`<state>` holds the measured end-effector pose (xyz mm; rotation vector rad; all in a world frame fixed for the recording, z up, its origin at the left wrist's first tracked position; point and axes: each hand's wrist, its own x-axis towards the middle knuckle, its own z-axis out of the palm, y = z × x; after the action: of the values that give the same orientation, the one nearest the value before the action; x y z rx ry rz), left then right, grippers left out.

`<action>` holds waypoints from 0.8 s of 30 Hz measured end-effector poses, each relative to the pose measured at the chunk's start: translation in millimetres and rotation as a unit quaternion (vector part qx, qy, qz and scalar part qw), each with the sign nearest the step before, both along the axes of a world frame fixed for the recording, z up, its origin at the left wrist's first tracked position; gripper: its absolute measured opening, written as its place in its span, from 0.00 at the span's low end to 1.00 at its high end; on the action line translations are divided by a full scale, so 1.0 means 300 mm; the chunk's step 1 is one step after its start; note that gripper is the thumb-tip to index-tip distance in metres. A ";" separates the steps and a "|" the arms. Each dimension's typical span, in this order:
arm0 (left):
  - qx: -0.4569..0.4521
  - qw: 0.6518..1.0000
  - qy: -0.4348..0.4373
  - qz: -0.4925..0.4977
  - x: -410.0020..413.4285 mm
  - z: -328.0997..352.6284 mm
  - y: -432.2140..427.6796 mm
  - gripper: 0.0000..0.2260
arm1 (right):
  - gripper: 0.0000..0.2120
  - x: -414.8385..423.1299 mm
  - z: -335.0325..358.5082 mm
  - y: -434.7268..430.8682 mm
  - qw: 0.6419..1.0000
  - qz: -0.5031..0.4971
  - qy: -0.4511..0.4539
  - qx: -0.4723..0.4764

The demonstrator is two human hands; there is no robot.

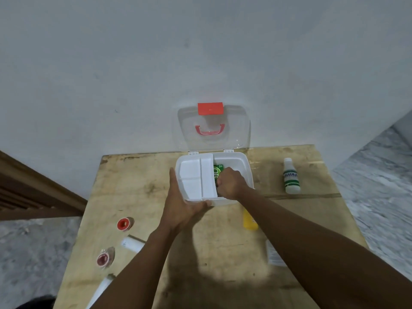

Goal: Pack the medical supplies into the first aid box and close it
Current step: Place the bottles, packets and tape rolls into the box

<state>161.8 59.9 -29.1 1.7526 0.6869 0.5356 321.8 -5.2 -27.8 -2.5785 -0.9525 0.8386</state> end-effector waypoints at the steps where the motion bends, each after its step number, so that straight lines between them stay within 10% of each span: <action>1: 0.004 1.000 -0.002 0.000 -0.001 -0.002 0.001 0.40 | 0.11 0.002 0.003 -0.003 1.000 0.004 0.005 0.003; 24: 0.024 0.999 0.019 -0.012 -0.015 -0.068 0.037 0.44 | 0.08 -0.071 0.142 -0.310 0.961 -0.150 -0.195 0.129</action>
<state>157.4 70.9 -49.5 1.8177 0.6841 0.5078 300.5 -98.1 14.6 -2.6043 -0.6777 0.1162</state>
